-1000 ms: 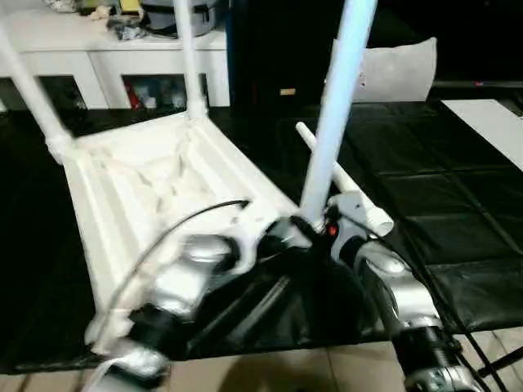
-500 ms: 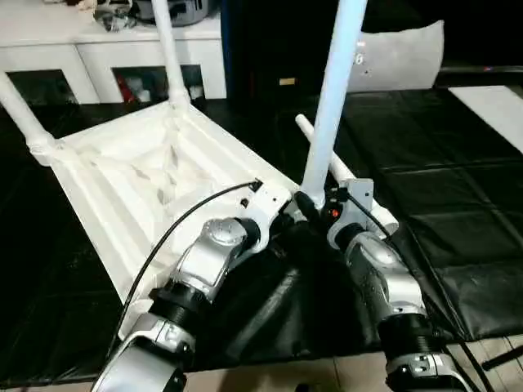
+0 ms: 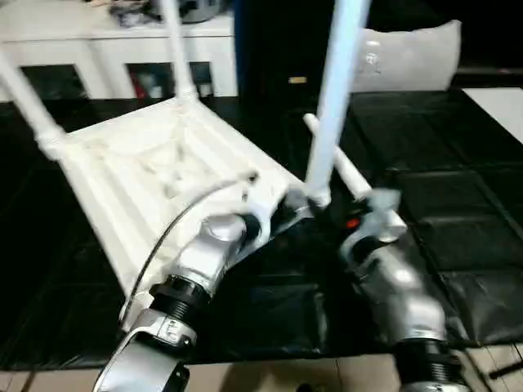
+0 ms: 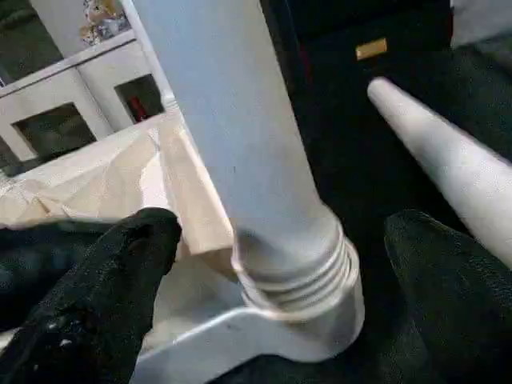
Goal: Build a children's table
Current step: Rotate leg to tighten, then rotate table base
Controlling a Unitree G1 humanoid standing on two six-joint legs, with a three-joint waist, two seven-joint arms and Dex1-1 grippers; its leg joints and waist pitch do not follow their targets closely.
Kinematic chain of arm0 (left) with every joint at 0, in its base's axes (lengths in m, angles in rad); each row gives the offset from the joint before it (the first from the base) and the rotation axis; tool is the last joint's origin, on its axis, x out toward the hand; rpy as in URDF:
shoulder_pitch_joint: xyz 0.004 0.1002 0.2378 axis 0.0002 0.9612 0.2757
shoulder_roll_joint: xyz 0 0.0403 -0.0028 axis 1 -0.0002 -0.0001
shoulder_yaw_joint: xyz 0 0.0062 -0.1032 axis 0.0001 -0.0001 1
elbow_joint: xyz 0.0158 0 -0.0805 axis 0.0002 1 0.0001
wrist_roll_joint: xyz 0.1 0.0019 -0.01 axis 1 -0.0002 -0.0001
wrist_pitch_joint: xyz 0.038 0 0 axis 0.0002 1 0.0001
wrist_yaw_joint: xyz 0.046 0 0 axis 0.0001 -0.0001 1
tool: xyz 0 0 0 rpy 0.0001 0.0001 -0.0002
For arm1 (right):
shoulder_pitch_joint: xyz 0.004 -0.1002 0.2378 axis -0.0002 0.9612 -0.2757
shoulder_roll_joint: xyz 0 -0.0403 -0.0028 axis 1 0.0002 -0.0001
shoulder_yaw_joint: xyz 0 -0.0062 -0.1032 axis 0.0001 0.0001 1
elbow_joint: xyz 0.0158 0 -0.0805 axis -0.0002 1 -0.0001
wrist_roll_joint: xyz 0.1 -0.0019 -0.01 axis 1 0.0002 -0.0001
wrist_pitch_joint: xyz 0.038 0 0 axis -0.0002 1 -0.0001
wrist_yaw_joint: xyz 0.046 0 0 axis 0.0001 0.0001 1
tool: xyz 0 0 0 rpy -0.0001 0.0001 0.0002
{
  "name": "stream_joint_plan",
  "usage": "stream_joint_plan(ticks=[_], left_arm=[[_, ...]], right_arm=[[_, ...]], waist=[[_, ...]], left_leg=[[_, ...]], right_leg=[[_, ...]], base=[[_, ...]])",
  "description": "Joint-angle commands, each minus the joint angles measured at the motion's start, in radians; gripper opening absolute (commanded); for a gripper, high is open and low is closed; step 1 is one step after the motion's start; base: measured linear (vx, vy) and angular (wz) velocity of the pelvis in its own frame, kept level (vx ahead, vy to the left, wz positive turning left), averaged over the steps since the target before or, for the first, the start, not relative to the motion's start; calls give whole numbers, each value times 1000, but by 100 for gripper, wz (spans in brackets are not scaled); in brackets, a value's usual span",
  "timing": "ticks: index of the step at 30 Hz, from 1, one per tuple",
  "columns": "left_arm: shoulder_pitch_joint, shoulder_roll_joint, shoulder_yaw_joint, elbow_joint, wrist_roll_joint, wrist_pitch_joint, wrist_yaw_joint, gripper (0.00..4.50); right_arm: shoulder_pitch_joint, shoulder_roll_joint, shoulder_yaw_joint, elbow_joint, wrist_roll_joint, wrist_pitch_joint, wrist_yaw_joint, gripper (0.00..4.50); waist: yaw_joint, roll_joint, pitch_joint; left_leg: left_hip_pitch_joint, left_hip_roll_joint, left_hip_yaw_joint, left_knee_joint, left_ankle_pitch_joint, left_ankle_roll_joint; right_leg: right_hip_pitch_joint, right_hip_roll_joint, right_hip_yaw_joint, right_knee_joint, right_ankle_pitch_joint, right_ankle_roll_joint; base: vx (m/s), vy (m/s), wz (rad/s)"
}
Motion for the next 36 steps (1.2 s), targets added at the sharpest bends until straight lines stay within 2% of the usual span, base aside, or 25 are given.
stream_joint_plan(ticks=[1,3,4,5,6,7,8,9,10,11,12,13,14,15,17,18,19,22,24,26,29,30,32,34,36], left_arm=[[7,30,30,-71,-24,44,-11,78],[23,72,29,-139,-28,77,-39,78],[42,119,29,-203,-20,112,-58,78],[42,119,29,-203,-20,112,-58,78],[57,165,25,-246,-2,133,-70,78],[72,213,20,-287,11,157,-92,78],[98,299,23,-351,41,197,-116,78],[100,308,23,-357,44,201,-118,62],[119,383,46,-405,70,249,-127,44],[129,421,64,-426,79,278,-131,44],[136,449,74,-446,79,303,-131,44],[143,478,81,-457,93,317,-129,44],[159,540,90,-481,121,346,-126,44],[167,564,91,-486,135,351,-126,44],[200,652,104,-496,173,375,-126,17],[206,666,108,-494,175,380,-125,5],[225,690,110,-493,181,396,-120,2],[263,743,93,-480,220,406,-109,1],[281,761,89,-478,232,423,-104,1],[294,778,78,-488,237,447,-109,1],[306,768,75,-514,212,477,-134,1],[318,755,59,-523,187,483,-163,1],[329,741,41,-527,167,473,-182,1],[332,744,23,-539,158,483,-207,1],[335,756,5,-563,144,517,-238,1]], right_arm=[[19,-20,37,-38,-6,48,23,450],[31,-47,83,-50,-44,66,40,450],[41,-76,135,-57,-84,101,60,450],[41,-76,135,-57,-84,101,60,450],[48,-94,171,-64,-105,118,79,450],[54,-108,199,-75,-118,135,94,450],[63,-121,233,-94,-128,174,108,450],[63,-122,236,-96,-129,177,109,450],[66,-126,255,-110,-137,207,106,450],[66,-125,263,-111,-138,219,104,450],[66,-127,269,-116,-136,231,103,450],[65,-129,276,-117,-138,237,103,450],[64,-132,290,-122,-141,253,103,450],[63,-133,295,-123,-144,257,102,450],[56,-130,305,-122,-149,287,97,450],[54,-129,305,-121,-148,297,96,450],[49,-124,305,-123,-147,312,90,450],[38,-113,303,-122,-145,337,72,450],[27,-118,321,-104,-174,300,63,450],[17,-117,326,-86,-184,288,54,450],[9,-114,326,-74,-183,296,52,450],[-4,-111,330,-53,-191,295,48,450],[-27,-105,331,-18,-200,286,40,450],[-42,-102,328,7,-204,277,37,450],[-57,-99,326,33,-206,272,32,450]], waist=[[8,-12,-69],[6,-10,-68],[4,-9,-68],[3,-8,-66],[4,-6,-65],[4,-7,-62],[2,-8,-61],[1,-6,-62],[-4,-24,-60],[-2,-10,-59],[-1,-7,-60],[-2,-8,-56],[1,-14,-56],[-2,-11,-52],[-3,-10,-52],[-4,-13,-52],[1,-12,-54],[-1,-12,-52],[1,-11,-53],[1,-15,-52],[1,-15,-52],[1,-11,-52],[1,-15,-54],[0,-10,-54],[0,-11,-57]], left_leg=[[-5,35,2,-66,-65,116],[-10,36,1,-68,-63,106],[-7,38,0,-70,-75,94],[-8,36,1,-71,-83,88],[-2,37,2,-70,-95,82],[-6,36,2,-73,-112,71],[-5,38,1,-75,-118,65],[-5,38,-1,-76,-118,59],[-5,38,2,-77,-116,53],[-1,35,1,-78,-122,45],[4,36,2,-76,-121,39],[3,35,2,-79,-128,35],[6,39,-2,-82,-142,25],[5,36,-1,-83,-154,23],[6,37,-4,-86,-160,13],[6,36,-4,-86,-165,12],[15,38,-4,-85,-165,2],[10,37,-7,-90,-180,-3],[14,37,-5,-89,-182,-8],[13,36,-6,-91,-184,-14],[14,34,-4,-89,-186,-13],[14,34,-4,-89,-183,-14],[11,34,-4,-88,-177,-14],[11,34,-4,-88,-176,-14],[12,34,-3,-87,-165,-14]], right_leg=[[78,-51,58,-71,-305,-146],[81,-50,59,-66,-289,-148],[80,-51,59,-65,-293,-151],[80,-48,60,-67,-300,-149],[76,-49,61,-69,-311,-147],[80,-49,62,-70,-345,-133],[78,-47,63,-71,-357,-126],[81,-48,62,-69,-359,-121],[77,-44,64,-72,-371,-108],[76,-45,64,-73,-397,-104],[73,-46,65,-73,-394,-104],[72,-42,63,-76,-399,-105],[72,-43,63,-69,-406,-105],[69,-40,65,-74,-415,-99],[70,-40,67,-70,-401,-101],[69,-39,66,-71,-403,-99],[65,-41,70,-70,-384,-110],[68,-38,73,-63,-364,-119],[65,-39,79,-63,-353,-127],[66,-39,83,-60,-344,-139],[66,-41,86,-62,-353,-143],[66,-42,87,-61,-350,-146],[68,-41,87,-59,-330,-160],[69,-40,86,-59,-319,-164],[70,-41,87,-53,-298,-173]], base=[[0,0,0],[0,0,0],[0,0,0],[0,0,0],[0,0,0],[0,0,0],[0,0,0],[0,0,0],[0,0,0],[0,0,0],[0,0,0],[0,0,0],[0,0,0],[0,0,0],[0,0,0],[0,0,0],[0,0,0],[0,0,0],[0,0,0],[0,0,0],[0,0,0],[0,0,0],[0,0,0],[0,0,0],[0,0,0]])
